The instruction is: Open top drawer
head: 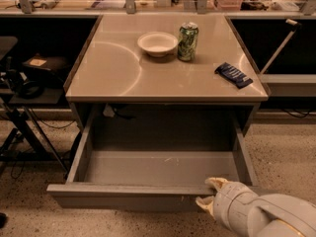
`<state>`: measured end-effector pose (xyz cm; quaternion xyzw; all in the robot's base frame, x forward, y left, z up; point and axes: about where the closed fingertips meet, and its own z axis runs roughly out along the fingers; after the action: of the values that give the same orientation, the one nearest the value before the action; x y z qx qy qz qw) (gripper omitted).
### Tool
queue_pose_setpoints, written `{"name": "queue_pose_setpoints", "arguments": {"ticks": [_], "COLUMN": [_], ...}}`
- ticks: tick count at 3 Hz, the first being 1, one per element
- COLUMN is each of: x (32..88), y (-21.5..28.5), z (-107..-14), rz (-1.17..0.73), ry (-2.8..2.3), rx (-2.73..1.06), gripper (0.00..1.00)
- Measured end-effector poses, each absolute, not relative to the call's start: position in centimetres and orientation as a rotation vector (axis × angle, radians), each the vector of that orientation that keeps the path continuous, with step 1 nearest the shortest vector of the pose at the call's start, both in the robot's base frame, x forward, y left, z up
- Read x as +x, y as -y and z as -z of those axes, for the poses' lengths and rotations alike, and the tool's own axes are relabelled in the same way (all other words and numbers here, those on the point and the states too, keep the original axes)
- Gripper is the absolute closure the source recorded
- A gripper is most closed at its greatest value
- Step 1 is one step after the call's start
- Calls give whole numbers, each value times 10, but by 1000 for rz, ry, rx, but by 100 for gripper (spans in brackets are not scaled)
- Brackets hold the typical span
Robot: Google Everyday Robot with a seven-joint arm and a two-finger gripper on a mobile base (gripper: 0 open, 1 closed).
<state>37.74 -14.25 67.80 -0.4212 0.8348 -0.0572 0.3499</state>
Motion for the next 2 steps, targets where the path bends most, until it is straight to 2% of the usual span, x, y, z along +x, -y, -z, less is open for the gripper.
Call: {"name": "queue_pose_setpoints", "arguments": {"ticks": [2], "x": [371], "y": [143], "z": [-681], "rz": [141], "ry": [-2168], "rx": [-1045], "gripper": [100]}}
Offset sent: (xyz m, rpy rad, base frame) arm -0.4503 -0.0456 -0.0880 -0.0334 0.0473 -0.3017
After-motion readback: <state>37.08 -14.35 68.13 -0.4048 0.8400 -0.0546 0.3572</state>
